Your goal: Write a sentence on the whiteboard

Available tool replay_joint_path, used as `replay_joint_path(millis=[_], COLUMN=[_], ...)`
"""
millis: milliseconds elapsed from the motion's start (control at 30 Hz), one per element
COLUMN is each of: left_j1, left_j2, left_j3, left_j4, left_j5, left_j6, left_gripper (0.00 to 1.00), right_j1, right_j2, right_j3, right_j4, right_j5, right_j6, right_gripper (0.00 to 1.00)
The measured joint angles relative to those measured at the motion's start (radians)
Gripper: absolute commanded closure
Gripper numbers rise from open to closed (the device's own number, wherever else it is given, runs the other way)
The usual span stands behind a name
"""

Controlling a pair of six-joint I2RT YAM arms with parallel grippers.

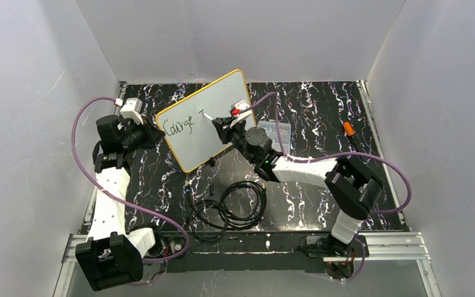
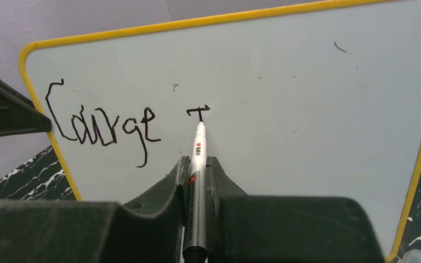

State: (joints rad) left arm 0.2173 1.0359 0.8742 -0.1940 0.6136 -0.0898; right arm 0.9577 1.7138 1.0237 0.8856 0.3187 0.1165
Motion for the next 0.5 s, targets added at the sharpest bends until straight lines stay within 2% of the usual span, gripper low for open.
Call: replay_joint_path(millis=[500], left_j1=[-0.001], left_j2=[0.000], left_j3=[0.000], left_j4=[-0.001], left_j5=[-0.001], left_j6=[0.000], left_gripper=[1.00], right_j1=[0.002], right_j2=[0.002], right_j3=[-0.039], right_j4=[0.000], right_j5=[-0.003], right_j6=[0.019], right_gripper=[0.99])
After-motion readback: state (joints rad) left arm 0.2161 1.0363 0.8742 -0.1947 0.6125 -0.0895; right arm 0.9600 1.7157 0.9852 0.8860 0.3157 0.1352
